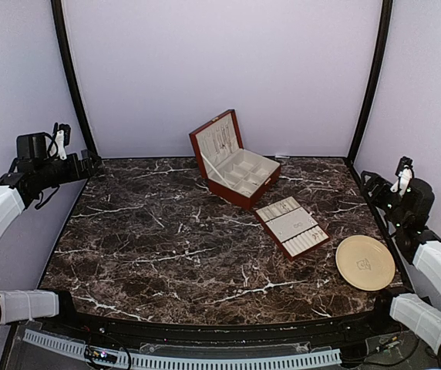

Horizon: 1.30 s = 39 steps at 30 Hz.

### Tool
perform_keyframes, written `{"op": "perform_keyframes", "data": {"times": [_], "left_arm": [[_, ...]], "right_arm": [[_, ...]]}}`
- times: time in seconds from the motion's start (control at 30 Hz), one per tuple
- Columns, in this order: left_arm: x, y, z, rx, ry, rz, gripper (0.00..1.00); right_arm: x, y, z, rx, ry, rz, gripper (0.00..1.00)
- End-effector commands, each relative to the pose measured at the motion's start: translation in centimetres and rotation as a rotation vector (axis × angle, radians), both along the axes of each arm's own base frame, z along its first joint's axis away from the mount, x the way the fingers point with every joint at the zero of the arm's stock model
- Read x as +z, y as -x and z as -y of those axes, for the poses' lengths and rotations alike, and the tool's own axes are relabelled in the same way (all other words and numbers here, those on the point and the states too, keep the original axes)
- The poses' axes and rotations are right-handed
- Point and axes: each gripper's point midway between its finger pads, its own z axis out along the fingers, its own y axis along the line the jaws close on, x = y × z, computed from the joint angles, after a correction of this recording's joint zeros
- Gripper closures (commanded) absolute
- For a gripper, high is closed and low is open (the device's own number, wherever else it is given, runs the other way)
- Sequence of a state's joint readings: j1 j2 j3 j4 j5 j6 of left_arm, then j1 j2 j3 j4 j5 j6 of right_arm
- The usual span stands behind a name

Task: Organize the mixed jewelry
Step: Pick up the bangle from the center of the board.

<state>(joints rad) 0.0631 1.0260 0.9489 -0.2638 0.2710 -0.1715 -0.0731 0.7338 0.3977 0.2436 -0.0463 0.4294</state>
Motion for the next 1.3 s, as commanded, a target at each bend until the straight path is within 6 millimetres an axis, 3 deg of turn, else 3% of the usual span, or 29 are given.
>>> {"op": "perform_keyframes", "data": {"times": [0.0,0.23,0.4,0.6,0.77,0.87,0.97,1.13,1.27], "left_arm": [[0.2,0.5,-0.4,0.021,-0.016,0.007,0.01],[-0.4,0.1,-2.2,0.144,0.001,-0.021,0.01],[-2.6,0.3,-2.9,0.161,-0.051,-0.08,0.01],[-5.0,-0.3,0.6,-0.03,-0.007,-0.148,0.05],[-8.9,-0.4,3.5,-0.121,-0.052,-0.317,0.15],[-11.8,1.3,7.0,-0.171,-0.154,-0.427,0.19],[-14.6,3.6,8.8,-0.156,-0.146,-0.513,0.27],[-17.9,7.9,12.6,-0.169,-0.037,-0.594,0.38],[-20.1,11.0,14.4,-0.183,-0.036,-0.679,0.4]], "right_arm": [[1.2,0.0,-0.3,0.021,-0.017,0.048,0.01],[0.9,0.3,-0.5,0.028,-0.021,0.041,0.02],[1.2,0.5,-0.5,0.028,-0.014,0.034,0.01],[0.9,0.2,-2.0,0.113,-0.022,0.03,0.01],[0.3,-0.7,-5.9,0.246,0.042,-0.041,0.09],[-0.5,-0.9,-8.0,0.279,0.092,-0.098,0.1],[-0.9,-0.6,-9.5,0.314,0.094,-0.114,0.1],[-1.3,-0.3,-9.6,0.312,0.081,-0.084,0.08],[-1.3,-0.5,-9.6,0.31,0.088,-0.092,0.08]]}}
